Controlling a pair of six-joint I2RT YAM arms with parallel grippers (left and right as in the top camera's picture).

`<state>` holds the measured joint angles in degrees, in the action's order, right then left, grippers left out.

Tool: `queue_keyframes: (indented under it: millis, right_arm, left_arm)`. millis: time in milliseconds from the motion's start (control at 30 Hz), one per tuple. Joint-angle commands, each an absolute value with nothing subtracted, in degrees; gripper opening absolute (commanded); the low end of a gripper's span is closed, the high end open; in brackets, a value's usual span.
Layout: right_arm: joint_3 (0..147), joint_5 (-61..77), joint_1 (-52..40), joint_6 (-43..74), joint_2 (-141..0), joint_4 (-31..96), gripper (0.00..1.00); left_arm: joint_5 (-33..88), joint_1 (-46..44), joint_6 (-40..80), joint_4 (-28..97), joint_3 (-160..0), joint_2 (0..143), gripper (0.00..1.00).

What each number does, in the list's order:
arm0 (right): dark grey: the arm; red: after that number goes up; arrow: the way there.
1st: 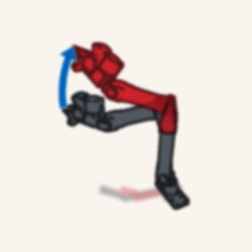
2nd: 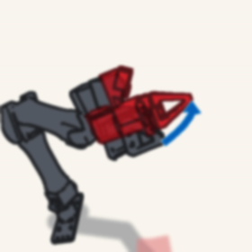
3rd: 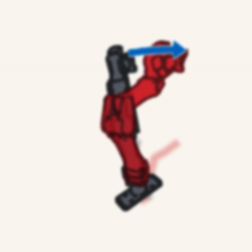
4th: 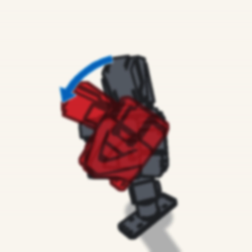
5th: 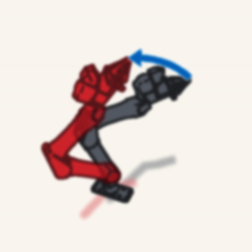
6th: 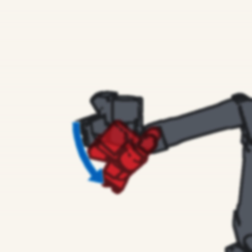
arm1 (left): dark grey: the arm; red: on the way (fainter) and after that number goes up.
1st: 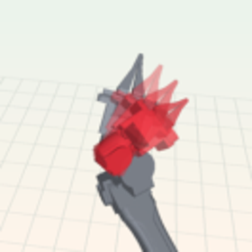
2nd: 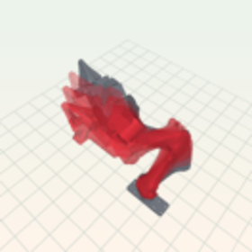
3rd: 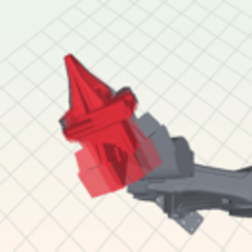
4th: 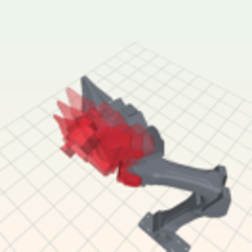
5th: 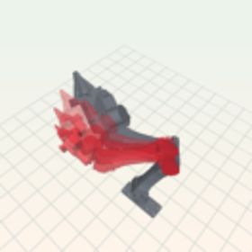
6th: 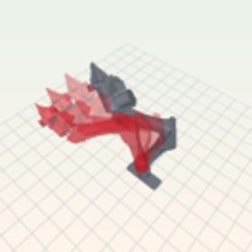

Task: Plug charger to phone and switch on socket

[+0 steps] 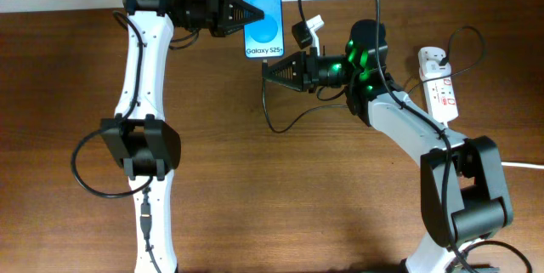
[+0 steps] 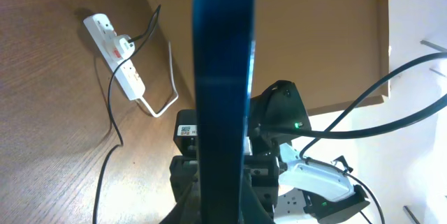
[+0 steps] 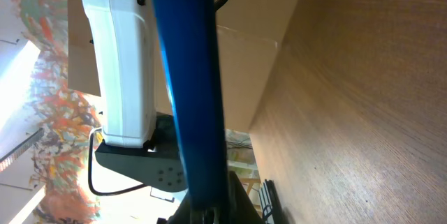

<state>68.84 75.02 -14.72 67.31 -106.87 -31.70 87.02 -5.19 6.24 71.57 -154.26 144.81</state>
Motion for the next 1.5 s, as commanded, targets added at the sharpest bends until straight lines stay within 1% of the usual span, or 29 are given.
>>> queue_keyframes:
  millis: [0,500,900,1100,1267,1467]
  right_arm:
    - [70.0,75.8,-15.0,66.4,-106.2,-31.9,0.04]
    - [70.0,77.5,-15.0,65.6,-106.2,-31.9,0.04]
    - [70.1,73.4,-15.0,65.5,-106.2,-31.9,0.04]
    - [71.0,76.1,-15.0,66.1,-106.2,-31.9,0.04]
    - [71.1,74.7,-15.0,66.0,-106.2,-31.9,0.04]
    - [71.1,72.6,-14.5,66.8,-106.2,-31.8,0.04]
  left_arm:
    - [90.0,-5.3,4.8,71.6,-155.4,142.7,0.0]
    - [88.7,-5.3,4.2,71.4,-155.4,142.7,0.0]
    - [89.6,-5.3,4.2,72.1,-155.4,142.7,0.0]
    - [87.4,-5.3,2.9,72.1,-155.4,142.7,0.0]
    - [89.9,-5.3,3.0,72.6,-155.4,142.7,0.0]
    - [89.8,-5.3,2.9,72.8,-155.4,142.7,0.0]
